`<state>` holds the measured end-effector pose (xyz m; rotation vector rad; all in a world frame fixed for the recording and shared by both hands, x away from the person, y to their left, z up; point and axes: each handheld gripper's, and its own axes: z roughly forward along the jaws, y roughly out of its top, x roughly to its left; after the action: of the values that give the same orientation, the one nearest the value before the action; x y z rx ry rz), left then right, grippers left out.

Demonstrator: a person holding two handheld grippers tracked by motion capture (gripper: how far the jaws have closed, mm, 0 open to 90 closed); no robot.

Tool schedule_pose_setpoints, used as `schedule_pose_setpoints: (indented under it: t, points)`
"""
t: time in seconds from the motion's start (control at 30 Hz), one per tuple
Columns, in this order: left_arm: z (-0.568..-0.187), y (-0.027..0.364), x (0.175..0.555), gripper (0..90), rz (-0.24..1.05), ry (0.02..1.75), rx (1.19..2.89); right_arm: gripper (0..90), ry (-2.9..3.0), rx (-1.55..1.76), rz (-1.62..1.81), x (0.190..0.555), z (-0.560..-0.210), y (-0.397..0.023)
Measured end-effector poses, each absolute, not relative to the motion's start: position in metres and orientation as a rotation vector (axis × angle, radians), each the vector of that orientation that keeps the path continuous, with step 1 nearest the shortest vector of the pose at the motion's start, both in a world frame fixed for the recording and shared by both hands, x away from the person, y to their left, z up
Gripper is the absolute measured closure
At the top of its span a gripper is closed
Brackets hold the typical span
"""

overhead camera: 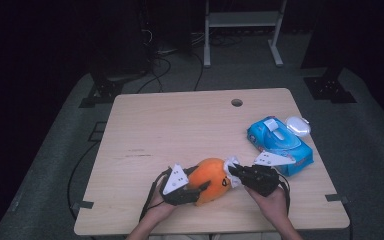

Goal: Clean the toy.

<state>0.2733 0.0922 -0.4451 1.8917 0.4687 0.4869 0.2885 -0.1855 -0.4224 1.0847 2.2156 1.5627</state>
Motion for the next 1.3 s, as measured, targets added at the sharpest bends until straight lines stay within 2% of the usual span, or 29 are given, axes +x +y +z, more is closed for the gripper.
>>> schedule_pose_setpoints:
  t: [0.2,0.43,0.5,0.63,0.7,0.73,0.77,0.8,0.93,1.03,1.1,1.13,1.17,1.2,1.23,1.3]
  points:
    - [-0.445,0.082,0.264,39.5,0.524,0.389,1.913,81.5,2.22,1.174,1.526,0.296,-0.434,-0.197]
    - [-0.444,0.08,0.262,38.2,0.514,0.357,1.919,81.4,2.23,1.003,1.6,0.281,-0.413,-0.181]
    - [-0.438,0.083,0.263,34.2,0.509,0.366,1.931,81.6,2.255,0.983,1.562,0.28,-0.415,-0.177]
    - [-0.431,0.093,0.271,18.0,0.436,0.523,1.892,81.9,2.264,1.007,1.562,0.281,-0.421,-0.179]
    - [-0.434,0.093,0.274,17.0,0.406,0.552,1.905,81.9,2.267,1.008,1.567,0.28,-0.42,-0.178]
    - [-0.437,0.093,0.275,17.9,0.372,0.56,1.912,81.9,2.268,0.997,1.563,0.279,-0.42,-0.177]
    - [-0.439,0.092,0.275,27.4,0.361,0.546,1.913,81.8,2.268,0.993,1.562,0.278,-0.419,-0.176]
    - [-0.44,0.091,0.273,27.4,0.376,0.531,1.915,81.9,2.268,0.991,1.558,0.277,-0.418,-0.174]
    - [-0.435,0.085,0.266,43.9,0.495,0.38,1.95,81.9,2.255,0.939,1.579,0.272,-0.407,-0.174]
    - [-0.431,0.076,0.257,44.2,0.583,0.258,1.998,81.9,2.227,0.92,1.6,0.272,-0.4,-0.178]
    - [-0.432,0.074,0.256,41.7,0.584,0.257,1.996,82.0,2.234,0.915,1.573,0.273,-0.402,-0.179]
    - [-0.433,0.074,0.258,37.3,0.565,0.288,1.972,82.0,2.242,0.927,1.563,0.273,-0.405,-0.18]
    - [-0.434,0.076,0.26,24.5,0.554,0.326,1.958,82.0,2.249,0.951,1.544,0.276,-0.411,-0.182]
    - [-0.434,0.077,0.263,24.5,0.539,0.378,1.94,82.0,2.249,0.951,1.544,0.276,-0.411,-0.182]
    - [-0.435,0.079,0.266,17.7,0.513,0.426,1.931,82.0,2.246,0.974,1.544,0.279,-0.412,-0.185]
    - [-0.436,0.085,0.272,17.9,0.433,0.486,1.924,82.0,2.244,0.972,1.545,0.279,-0.412,-0.185]
